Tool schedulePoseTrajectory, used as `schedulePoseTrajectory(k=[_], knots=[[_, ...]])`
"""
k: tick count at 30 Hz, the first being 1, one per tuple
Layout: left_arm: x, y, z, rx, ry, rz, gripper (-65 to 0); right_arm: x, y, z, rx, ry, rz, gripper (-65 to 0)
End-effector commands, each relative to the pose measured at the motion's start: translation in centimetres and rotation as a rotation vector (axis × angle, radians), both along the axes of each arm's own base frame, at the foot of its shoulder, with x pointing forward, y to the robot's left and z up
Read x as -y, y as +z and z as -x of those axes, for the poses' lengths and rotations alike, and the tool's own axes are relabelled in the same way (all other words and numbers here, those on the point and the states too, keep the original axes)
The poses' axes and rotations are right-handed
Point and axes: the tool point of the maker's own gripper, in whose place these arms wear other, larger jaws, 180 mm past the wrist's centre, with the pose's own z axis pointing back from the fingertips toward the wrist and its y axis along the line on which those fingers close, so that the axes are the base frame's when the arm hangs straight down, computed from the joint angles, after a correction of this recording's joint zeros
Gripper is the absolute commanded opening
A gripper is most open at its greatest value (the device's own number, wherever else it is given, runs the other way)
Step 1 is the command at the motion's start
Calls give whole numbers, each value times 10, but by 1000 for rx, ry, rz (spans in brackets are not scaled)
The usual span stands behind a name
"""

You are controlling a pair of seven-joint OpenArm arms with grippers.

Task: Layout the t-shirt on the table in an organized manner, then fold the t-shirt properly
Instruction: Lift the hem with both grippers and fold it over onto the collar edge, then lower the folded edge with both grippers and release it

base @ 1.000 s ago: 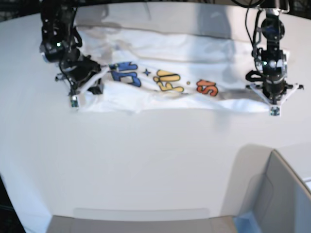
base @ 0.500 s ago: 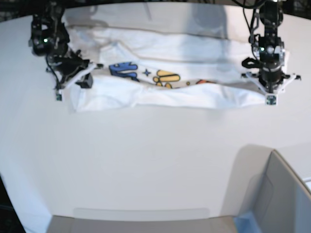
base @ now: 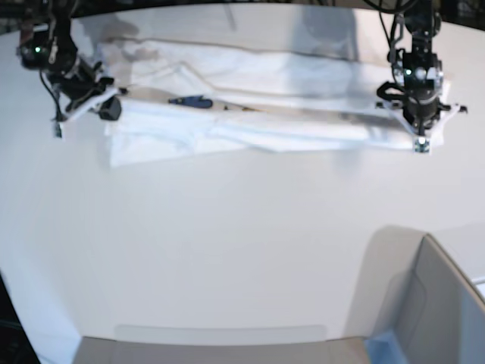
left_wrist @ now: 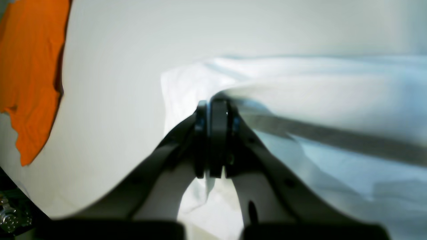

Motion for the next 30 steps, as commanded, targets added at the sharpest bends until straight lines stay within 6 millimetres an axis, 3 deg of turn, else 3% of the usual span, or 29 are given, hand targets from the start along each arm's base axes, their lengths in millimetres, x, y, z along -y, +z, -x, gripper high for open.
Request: schedulePoseTrajectory(k=[1, 11, 21, 30], knots=[[-6, 12, -5, 31, -6, -36, -650, 1, 10, -1, 31, 5, -13, -650], [-6, -3, 19, -34, -6, -36, -650, 15, 14, 24, -24, -32, -111, -650], [-5, -5, 22, -43, -4, -31, -650, 15, 3, 44, -84, -40, -113, -650], [-1, -12, 28, -63, -5, -23, -650, 1, -5, 57, -146, 2, -146, -650]])
